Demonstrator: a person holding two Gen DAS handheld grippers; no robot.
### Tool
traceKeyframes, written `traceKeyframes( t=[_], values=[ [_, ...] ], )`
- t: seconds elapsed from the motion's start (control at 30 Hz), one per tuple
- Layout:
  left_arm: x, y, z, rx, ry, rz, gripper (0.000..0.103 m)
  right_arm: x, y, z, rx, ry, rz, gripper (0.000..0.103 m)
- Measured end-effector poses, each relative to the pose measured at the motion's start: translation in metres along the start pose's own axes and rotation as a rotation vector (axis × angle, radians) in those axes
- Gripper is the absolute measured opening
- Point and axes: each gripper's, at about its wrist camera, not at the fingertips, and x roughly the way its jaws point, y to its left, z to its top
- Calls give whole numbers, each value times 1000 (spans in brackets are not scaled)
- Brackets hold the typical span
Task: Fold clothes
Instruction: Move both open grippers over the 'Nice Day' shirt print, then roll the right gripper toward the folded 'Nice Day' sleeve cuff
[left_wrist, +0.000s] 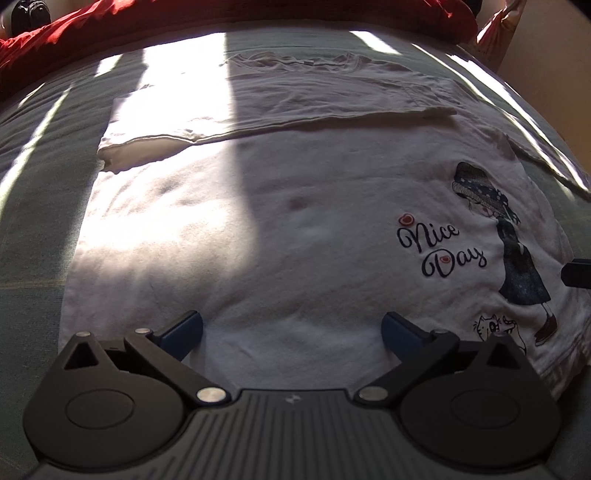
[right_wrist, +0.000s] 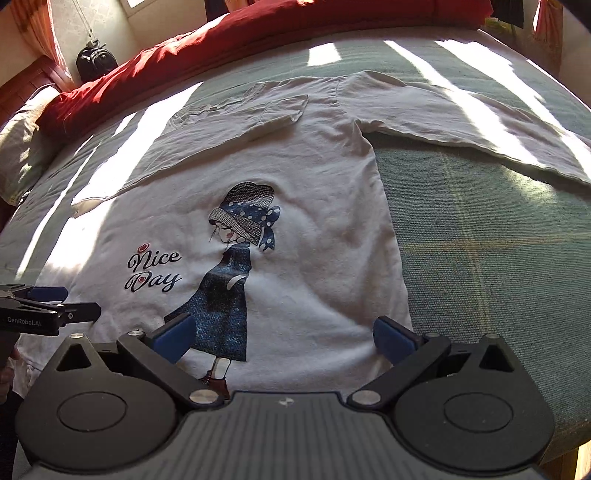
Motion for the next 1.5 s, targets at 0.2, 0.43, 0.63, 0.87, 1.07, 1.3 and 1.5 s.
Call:
traceKeyframes(
  t=[0.2, 0.43, 0.63, 0.87, 1.07, 1.3, 1.5],
  values=[
    [1, -3, 2, 9, 7, 15, 102, -19, -32, 11, 106, -60, 81, 103],
    [-1, -16, 17, 56, 7, 42, 102, -33, -72, 28, 95, -120, 60, 103],
    [-11, -45, 36, 100, -47, 29, 102, -43, -129, 70, 145, -216, 4, 103],
    [-12, -89, 55, 142, -79, -33, 102, -19, -234, 129, 428, -363, -71, 103],
    [8, -111, 68, 129, -40, -34, 102, 3, -298, 131, 579, -357, -102, 103],
    [19, -136, 77, 147, -44, -48, 102, -38, -330, 90, 682, -399, -16, 103],
    [23, -158, 80, 156, -37, -93, 102, -47, -357, 57, 861, -411, 102, 103]
  ],
)
